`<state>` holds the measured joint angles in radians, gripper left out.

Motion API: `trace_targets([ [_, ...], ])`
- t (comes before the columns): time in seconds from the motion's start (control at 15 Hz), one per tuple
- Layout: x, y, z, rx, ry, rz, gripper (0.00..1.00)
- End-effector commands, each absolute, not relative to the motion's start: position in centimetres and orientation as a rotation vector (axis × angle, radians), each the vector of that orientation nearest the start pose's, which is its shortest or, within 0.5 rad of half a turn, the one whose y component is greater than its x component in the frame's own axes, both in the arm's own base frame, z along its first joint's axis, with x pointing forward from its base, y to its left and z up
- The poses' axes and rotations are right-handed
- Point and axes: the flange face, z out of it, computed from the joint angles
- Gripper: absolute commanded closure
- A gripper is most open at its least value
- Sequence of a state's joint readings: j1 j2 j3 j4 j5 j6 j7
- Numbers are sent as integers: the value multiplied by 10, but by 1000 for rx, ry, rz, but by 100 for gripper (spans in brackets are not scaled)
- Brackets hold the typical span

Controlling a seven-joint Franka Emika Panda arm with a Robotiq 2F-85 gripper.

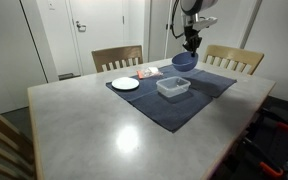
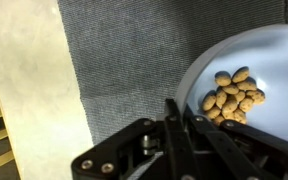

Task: Pick the blue bowl and pour the beans into the clear bowl

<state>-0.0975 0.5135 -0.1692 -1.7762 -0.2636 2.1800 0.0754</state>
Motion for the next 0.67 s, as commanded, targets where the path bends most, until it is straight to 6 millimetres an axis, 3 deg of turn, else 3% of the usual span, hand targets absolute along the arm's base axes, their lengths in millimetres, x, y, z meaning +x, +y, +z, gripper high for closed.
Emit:
trace_targets([
  [0.0,621,-153,275,-3421,369,241,99],
  [0.27,615,-140,284,-3442,513,268,99],
  [0.6,599,-143,303,-3463,692,316,99],
])
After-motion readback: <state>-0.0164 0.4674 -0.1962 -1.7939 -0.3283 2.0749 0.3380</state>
